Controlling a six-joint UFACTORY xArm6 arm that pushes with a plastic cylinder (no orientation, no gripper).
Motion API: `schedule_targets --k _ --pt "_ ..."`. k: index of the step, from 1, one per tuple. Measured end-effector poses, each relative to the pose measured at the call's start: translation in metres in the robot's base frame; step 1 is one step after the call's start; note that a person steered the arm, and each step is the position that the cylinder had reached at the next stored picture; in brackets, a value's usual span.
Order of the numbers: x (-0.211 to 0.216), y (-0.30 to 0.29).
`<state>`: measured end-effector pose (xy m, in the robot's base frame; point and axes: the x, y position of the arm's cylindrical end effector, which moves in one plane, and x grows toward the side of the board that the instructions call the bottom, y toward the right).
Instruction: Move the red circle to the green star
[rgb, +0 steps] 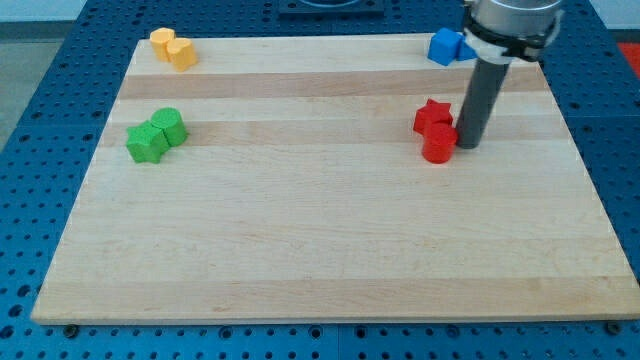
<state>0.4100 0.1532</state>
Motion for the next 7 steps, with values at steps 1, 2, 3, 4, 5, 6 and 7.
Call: schedule_targets --k 1,2,3,4,5,6,7 --pt "0.016 -0.014" --pt "0.034 -0.036" --pt "0.036 -0.060" --pt "0.036 -0.071" --pt "0.033 -0.074" --pt "0.025 -0.074" --pt "0.023 -0.088"
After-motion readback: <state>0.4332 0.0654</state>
